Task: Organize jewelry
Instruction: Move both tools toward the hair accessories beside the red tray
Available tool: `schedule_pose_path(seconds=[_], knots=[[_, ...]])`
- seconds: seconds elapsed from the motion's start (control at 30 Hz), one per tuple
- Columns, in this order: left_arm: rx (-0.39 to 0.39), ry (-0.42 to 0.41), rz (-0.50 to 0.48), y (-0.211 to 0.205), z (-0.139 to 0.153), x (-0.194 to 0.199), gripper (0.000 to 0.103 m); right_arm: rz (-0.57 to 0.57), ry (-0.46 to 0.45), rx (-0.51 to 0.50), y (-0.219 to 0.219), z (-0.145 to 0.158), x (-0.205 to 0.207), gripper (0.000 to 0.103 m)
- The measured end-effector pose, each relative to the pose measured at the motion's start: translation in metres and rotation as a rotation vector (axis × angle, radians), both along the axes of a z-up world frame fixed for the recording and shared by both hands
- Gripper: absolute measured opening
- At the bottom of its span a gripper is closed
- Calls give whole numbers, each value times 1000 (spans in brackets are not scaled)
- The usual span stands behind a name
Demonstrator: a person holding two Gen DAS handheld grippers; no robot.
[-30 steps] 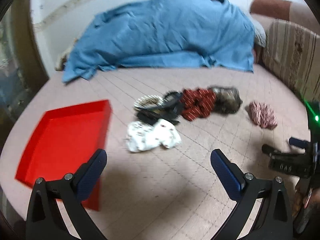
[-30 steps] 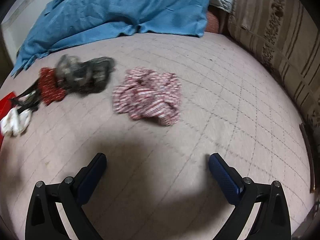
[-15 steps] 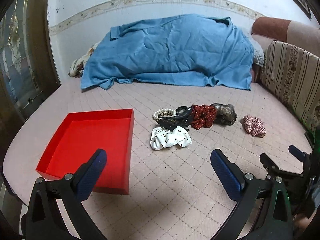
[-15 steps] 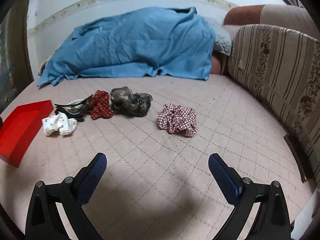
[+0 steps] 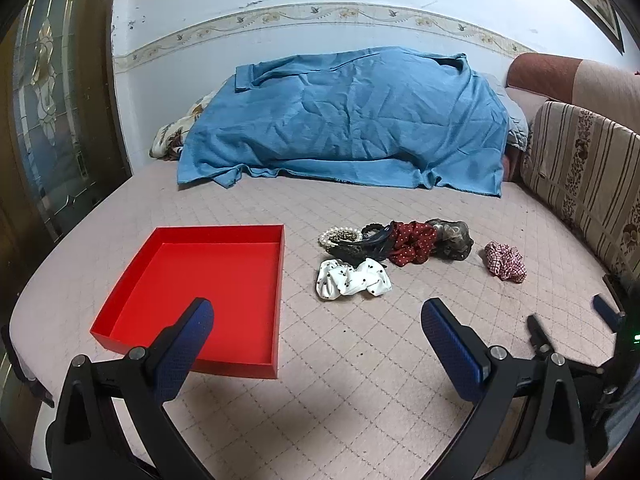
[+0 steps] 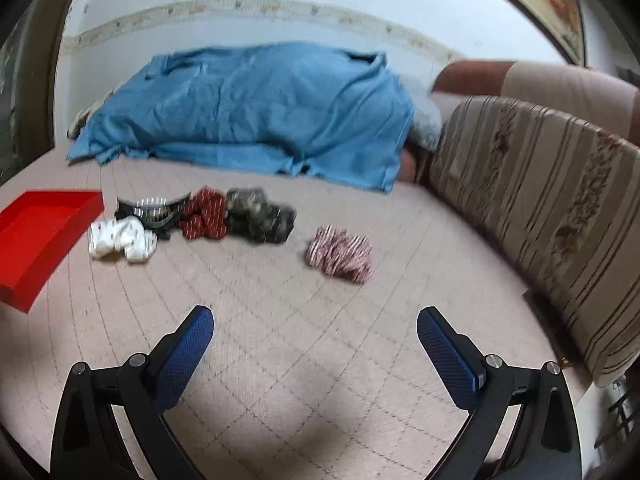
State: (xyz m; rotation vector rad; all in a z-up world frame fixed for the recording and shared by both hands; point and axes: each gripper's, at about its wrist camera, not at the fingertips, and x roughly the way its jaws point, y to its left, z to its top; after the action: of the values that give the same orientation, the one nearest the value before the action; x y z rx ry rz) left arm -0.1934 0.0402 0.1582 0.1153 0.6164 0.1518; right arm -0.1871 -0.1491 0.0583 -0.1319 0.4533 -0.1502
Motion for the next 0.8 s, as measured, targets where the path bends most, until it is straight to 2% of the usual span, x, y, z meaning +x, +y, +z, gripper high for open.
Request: schedule_pose_path(seconds=[0.1,0.27,0.43,0.53,0.57,0.67,0.73,0.8], knots=[[-8,-6,-2,1,-2,-4,103,-37,-68,-13,-5,5,-7,103],[-14,-21,-10,1,-5,-12,103,-33,-37,-6,-8,3,-2,103],[-6,3,-16,-3,-4,-8,103,-25,-112,-55,-1,10,-12,103],[1,20,-16,-5,-6,-3,103,39,-157,-35,0,12,-15,103],[1,24,-15,-5,-7,-1,103,77,-143,-5,-2,11,-13,103],[2,37,-16,-4,-11,2,103,91,-18,33,-4,3,2,103],[2,49,-16,-3,-14,5,103,92,17,16,-3,1,7,103],[2,62,-15,-3,-18,8,103,98,15,5,-2,2,7,103]])
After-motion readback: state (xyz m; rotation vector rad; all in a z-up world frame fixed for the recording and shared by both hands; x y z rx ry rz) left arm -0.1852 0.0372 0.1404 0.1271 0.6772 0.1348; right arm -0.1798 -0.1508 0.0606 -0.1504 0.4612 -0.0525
